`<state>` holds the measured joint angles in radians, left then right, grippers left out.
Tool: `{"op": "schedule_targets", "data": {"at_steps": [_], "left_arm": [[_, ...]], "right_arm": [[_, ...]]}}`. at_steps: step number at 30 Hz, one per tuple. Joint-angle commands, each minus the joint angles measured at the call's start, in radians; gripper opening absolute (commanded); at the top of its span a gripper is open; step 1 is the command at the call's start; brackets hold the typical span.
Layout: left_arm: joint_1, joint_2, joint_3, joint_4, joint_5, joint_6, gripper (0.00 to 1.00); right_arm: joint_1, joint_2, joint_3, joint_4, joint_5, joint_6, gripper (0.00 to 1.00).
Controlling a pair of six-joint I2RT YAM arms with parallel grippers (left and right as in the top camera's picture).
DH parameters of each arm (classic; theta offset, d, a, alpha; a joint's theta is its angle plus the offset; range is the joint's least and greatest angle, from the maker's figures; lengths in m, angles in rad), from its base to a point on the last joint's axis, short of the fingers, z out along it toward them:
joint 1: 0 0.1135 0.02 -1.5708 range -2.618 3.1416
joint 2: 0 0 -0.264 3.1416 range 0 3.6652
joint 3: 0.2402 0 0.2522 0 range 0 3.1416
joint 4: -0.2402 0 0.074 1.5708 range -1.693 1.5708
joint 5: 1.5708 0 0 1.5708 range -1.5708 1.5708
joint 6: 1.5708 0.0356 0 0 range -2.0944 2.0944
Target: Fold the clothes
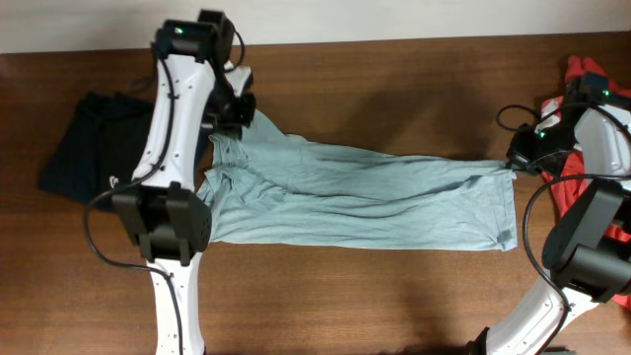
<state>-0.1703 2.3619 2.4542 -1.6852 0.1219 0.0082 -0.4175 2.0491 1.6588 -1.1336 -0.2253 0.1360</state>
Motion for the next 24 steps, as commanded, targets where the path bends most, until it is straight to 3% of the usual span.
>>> {"op": "schedule_targets", "data": {"at_steps": [1, 24], "left_arm": [[-0.012, -0.027, -0.106, -0.003, -0.032, 0.039, 0.0], [-0.01, -0.081, -0.239, -0.003, -0.087, 0.099, 0.01]], "right_arm": [[-0.001, -0.029, 0.018, -0.034, 0.009, 0.007, 0.09], [-0.001, -0.029, 0.017, -0.176, 0.156, 0.006, 0.13]]}}
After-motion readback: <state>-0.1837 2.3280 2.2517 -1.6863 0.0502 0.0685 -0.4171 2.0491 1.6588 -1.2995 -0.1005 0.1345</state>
